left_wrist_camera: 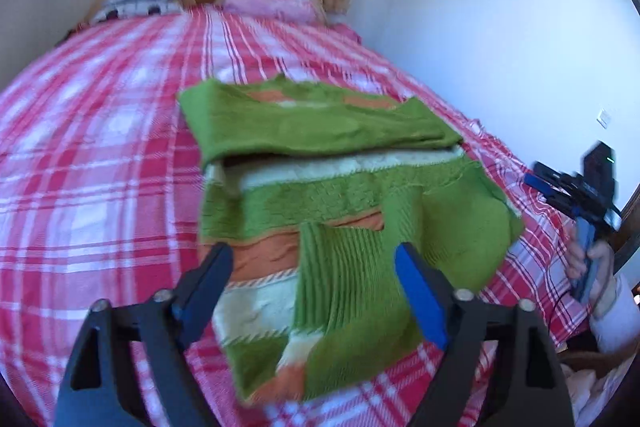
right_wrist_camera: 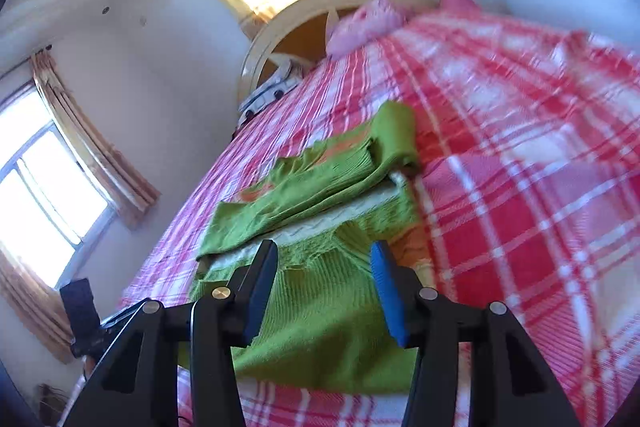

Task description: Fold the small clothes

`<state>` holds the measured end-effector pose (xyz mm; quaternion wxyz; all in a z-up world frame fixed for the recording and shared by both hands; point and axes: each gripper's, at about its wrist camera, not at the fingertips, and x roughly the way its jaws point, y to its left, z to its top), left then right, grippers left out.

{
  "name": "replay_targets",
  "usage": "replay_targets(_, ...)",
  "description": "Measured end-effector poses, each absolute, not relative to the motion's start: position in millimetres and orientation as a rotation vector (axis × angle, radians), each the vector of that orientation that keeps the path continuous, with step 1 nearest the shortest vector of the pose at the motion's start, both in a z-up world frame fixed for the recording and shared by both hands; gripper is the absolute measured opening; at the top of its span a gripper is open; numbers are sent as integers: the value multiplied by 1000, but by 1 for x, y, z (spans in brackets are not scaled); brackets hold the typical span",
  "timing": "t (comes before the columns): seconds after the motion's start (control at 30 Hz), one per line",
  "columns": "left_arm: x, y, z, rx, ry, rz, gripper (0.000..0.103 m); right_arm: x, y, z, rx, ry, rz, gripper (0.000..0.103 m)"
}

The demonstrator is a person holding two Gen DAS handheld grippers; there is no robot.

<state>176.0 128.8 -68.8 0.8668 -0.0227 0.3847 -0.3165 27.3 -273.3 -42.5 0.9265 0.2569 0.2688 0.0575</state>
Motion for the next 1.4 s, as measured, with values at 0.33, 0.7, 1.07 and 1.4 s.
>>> replay_targets(0.33,181,94,-97,-30,887,-633,49,-8,-255,-46,411,574,89,50)
replay_targets(0.7,168,101,-99,-115,885,-651,13,9,-245,-47,266,604,35,50)
replay_targets(1.07,177,100,-101,-210,916,-670,40,60,-234,-53,48,693,19,50)
replay_targets(1.4,173,95,-102,-186,863,-620,10,103,-215,-83,-45,801,45,8)
